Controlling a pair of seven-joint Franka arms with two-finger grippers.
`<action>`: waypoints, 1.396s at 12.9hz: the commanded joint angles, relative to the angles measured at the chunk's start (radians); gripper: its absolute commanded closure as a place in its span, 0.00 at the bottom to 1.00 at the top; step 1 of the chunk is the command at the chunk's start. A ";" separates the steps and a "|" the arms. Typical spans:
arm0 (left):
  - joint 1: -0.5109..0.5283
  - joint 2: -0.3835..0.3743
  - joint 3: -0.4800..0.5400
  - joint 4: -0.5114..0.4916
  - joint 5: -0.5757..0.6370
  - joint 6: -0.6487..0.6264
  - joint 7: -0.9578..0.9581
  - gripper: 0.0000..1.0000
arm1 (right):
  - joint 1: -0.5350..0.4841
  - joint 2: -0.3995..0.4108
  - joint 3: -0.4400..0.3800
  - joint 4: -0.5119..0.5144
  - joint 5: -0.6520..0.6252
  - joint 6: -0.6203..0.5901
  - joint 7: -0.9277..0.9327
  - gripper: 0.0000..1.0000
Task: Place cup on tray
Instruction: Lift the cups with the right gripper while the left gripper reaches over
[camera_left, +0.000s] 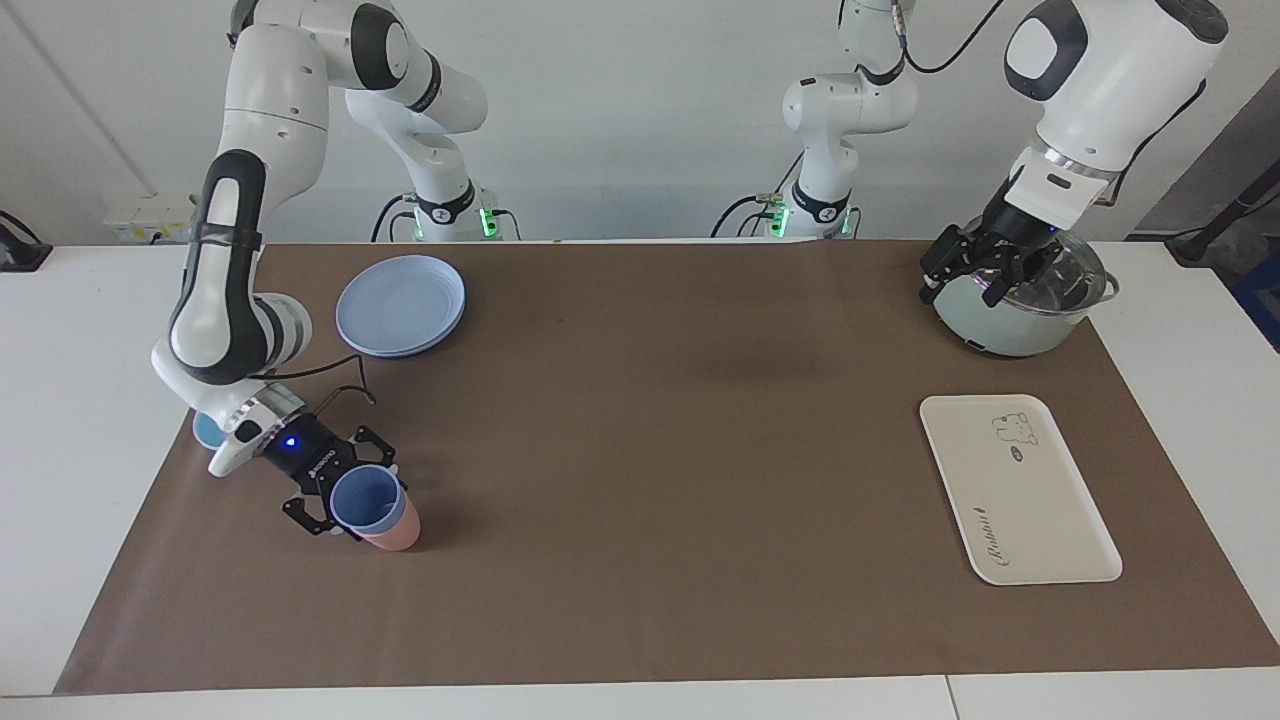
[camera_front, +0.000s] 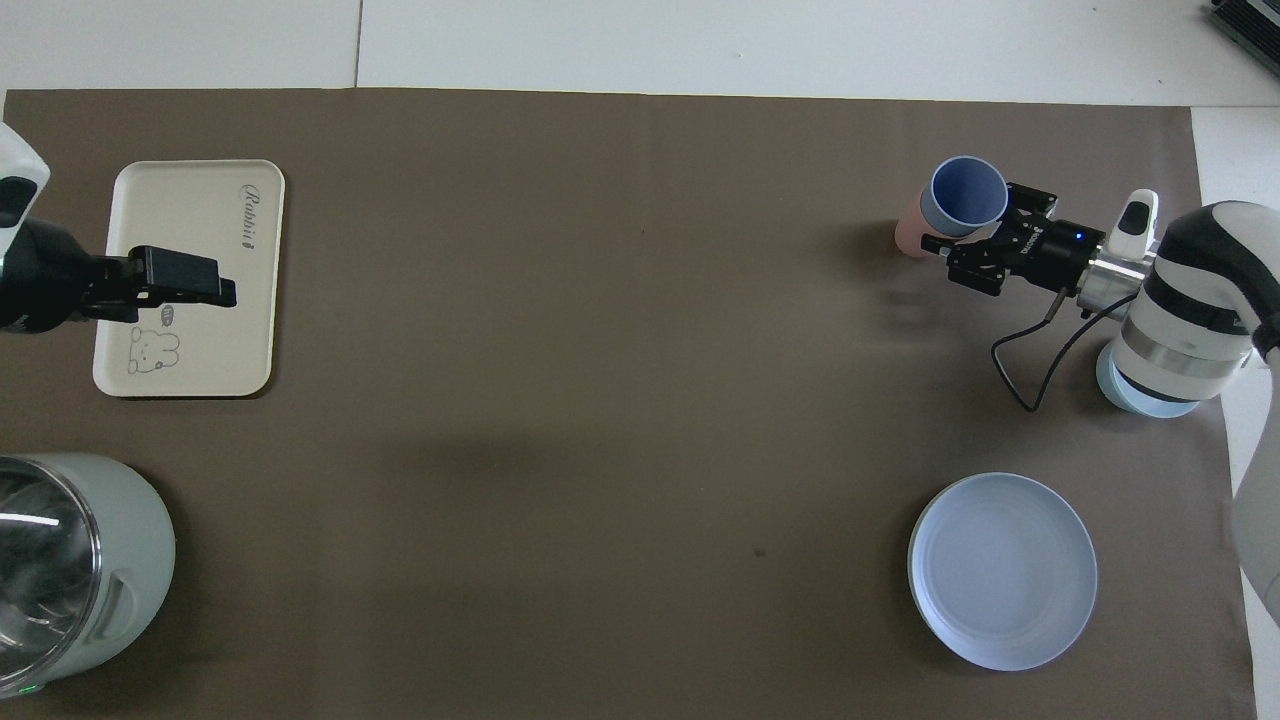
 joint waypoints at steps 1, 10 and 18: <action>-0.029 0.026 0.004 0.028 -0.020 0.020 -0.063 0.00 | 0.029 -0.040 0.000 0.013 -0.057 0.045 0.109 1.00; -0.150 0.332 0.004 0.376 -0.150 0.044 -0.296 0.09 | 0.285 -0.227 -0.006 0.042 -0.719 0.235 0.851 1.00; -0.286 0.599 -0.033 0.586 -0.316 0.409 -0.516 0.20 | 0.515 -0.293 -0.005 0.045 -1.277 0.265 1.335 1.00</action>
